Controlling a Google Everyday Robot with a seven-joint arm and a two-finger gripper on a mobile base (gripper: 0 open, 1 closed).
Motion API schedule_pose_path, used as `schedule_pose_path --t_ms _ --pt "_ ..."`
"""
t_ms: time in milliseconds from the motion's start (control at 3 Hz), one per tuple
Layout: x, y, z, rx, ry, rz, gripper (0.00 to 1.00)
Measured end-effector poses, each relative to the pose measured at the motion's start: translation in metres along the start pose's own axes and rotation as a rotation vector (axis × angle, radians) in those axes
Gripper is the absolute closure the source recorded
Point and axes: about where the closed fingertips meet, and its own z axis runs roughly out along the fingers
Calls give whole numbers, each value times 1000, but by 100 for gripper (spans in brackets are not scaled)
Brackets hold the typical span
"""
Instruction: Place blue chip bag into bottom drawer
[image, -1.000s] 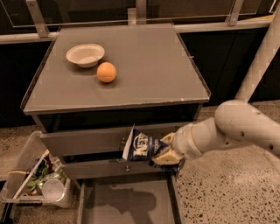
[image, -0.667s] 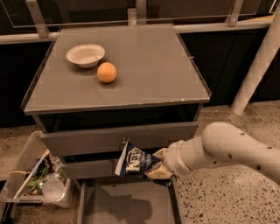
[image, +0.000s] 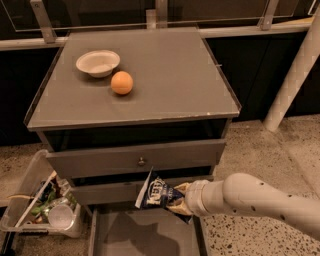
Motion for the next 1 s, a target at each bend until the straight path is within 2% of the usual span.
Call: schedule_pose_path --t_ms 333,667,1000 --pt "43 -33 12 67 -21 58 100" --pt "75 -60 23 58 -86 146 100" --pt "74 -60 23 58 -86 145 100"
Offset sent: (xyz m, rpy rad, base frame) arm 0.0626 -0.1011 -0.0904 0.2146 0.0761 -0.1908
